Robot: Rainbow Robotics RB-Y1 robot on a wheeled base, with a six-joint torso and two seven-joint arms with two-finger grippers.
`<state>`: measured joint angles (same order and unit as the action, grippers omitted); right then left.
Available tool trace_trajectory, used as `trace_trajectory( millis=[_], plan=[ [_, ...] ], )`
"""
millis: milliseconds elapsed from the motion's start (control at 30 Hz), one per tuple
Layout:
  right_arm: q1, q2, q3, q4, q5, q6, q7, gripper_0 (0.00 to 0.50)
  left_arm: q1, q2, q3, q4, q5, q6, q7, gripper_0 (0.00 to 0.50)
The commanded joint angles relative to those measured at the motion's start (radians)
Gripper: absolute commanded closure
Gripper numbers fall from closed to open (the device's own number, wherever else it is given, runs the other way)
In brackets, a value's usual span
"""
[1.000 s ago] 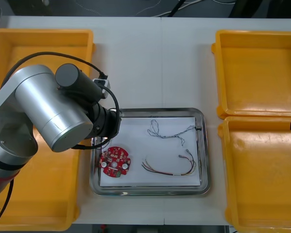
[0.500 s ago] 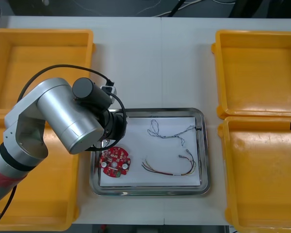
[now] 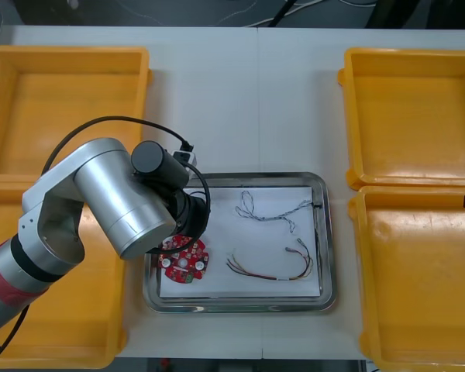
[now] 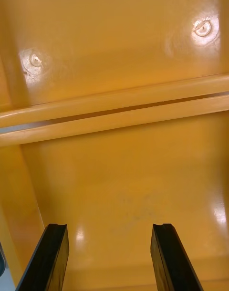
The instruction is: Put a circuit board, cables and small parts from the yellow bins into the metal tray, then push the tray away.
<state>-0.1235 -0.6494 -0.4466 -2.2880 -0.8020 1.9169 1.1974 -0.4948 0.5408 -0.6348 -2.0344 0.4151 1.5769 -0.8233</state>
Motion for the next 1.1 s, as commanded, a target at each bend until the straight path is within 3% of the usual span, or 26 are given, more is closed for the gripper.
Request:
trace_trajectory(
  millis=[33,567,1100],
  plan=[
    [0.012,-0.038,-0.027,-0.03,-0.005,0.003,-0.038,0.0,-0.01,0.007,-0.017,0.002,-0.005,-0.014,0.064,0.5],
    [0.012,-0.038,-0.027,-0.03,-0.005,0.003,-0.038,0.0,-0.062,-0.047,-0.04,0.103,-0.035,-0.049,0.082,0.5],
    [0.012,-0.038,-0.027,-0.03,-0.005,0.003,-0.038,0.0,-0.07,-0.059,-0.039,0.106,-0.032,-0.049,0.09,0.5]
  ],
)
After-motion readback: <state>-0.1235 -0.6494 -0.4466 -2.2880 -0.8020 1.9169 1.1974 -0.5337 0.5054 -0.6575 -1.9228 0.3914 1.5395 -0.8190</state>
